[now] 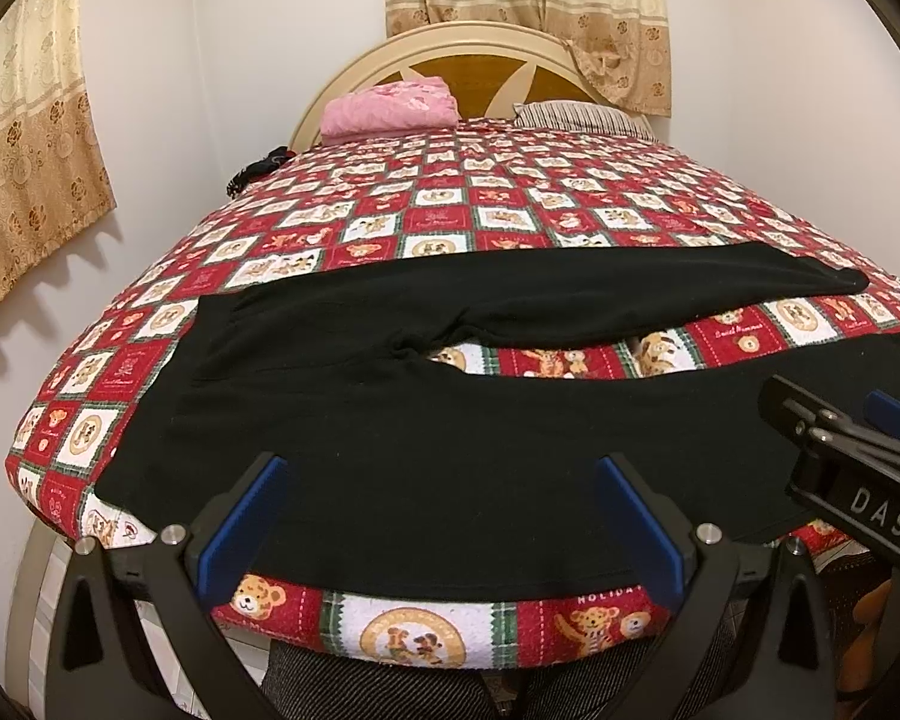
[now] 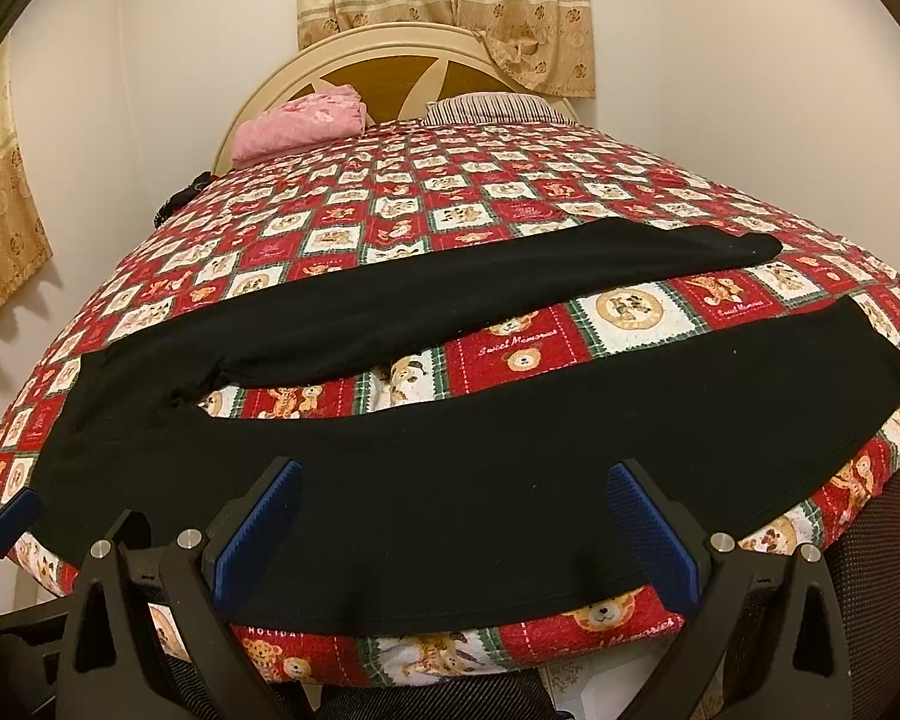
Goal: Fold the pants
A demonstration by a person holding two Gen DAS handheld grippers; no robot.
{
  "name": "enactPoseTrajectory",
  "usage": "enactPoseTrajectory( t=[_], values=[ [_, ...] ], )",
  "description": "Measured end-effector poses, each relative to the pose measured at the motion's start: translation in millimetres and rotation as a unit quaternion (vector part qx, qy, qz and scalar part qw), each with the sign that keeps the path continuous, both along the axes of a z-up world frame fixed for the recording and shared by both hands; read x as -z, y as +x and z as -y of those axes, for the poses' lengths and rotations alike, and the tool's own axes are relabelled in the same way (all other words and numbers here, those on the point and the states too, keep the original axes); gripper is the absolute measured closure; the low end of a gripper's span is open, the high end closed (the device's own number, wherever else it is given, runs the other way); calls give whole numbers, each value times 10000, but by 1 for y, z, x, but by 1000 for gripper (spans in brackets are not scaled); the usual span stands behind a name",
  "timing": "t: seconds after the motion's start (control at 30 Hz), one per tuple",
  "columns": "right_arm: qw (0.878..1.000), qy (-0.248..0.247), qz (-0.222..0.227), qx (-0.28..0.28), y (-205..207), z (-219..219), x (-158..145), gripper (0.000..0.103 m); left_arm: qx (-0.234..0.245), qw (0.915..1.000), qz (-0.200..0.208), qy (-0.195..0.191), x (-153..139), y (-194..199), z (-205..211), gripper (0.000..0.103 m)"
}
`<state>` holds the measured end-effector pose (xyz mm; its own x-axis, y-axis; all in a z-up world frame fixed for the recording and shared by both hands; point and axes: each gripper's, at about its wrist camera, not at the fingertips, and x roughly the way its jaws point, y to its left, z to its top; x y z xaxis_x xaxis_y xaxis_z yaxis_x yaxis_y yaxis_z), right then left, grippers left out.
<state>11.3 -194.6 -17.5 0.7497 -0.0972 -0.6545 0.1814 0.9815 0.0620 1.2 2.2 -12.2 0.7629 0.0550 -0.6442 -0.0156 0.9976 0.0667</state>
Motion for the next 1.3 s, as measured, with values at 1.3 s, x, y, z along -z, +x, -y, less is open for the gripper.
enactPoseTrajectory(
  t=[1.3],
  values=[
    [9999, 21, -136, 65, 7, 8, 10, 1, -392, 9990, -197, 62, 8, 20, -28, 0]
  ],
)
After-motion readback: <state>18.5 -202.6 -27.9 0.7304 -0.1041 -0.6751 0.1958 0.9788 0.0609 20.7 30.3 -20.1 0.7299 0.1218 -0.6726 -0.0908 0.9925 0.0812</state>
